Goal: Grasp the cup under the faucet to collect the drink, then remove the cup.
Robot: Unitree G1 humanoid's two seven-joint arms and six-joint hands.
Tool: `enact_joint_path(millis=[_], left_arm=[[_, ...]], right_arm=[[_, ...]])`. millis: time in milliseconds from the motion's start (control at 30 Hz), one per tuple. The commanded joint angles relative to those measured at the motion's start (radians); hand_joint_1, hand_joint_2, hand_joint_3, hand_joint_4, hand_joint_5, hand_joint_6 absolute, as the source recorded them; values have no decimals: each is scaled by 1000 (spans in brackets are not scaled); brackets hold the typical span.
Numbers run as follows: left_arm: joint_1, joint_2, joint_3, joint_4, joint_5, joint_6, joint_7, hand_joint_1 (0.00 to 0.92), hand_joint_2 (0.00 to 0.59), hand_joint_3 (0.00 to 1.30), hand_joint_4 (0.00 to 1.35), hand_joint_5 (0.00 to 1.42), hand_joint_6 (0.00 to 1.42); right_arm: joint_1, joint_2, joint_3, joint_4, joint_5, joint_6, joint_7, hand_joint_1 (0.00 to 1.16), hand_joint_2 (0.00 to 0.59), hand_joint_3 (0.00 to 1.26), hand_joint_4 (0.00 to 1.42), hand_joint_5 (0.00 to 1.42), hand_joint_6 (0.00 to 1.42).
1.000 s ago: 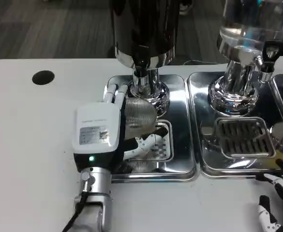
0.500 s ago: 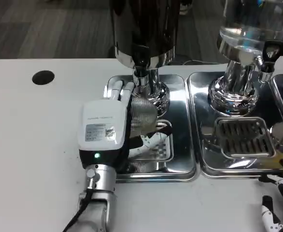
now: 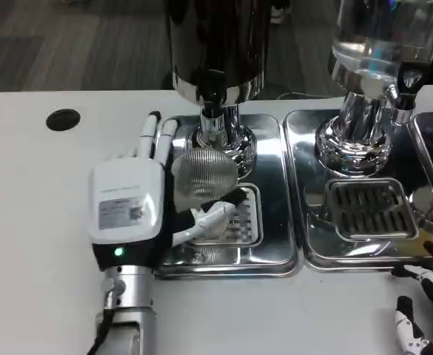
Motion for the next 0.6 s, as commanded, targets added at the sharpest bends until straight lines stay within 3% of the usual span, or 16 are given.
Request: enact_joint_path(millis=[33,133,200,400,600], left_arm=[[53,24,44,-70,-14,-16,4,0,40,155,15,431,494],[96,21,74,-143,-28,-31,2,0,21,121,0,275,249],[131,23,89,-224,-29,-41,-16,0,20,109,0,209,169],[201,56,120,-469,-22,-85,-98,0,30,187,0,176,132],[186,83,149,-639,-8,-120,-246,0,34,241,29,169,115]], right_arm=[[-5,3,9,-13,-7,0,12,385,516,356,52,97,180],[-1,2,8,-22,-10,1,13,385,516,356,52,97,180],[5,-1,6,-40,-15,4,12,385,516,356,52,97,180],[36,-15,-15,-144,-40,22,17,381,523,337,52,86,166],[60,-14,-28,-213,-57,36,25,374,525,334,52,75,154]])
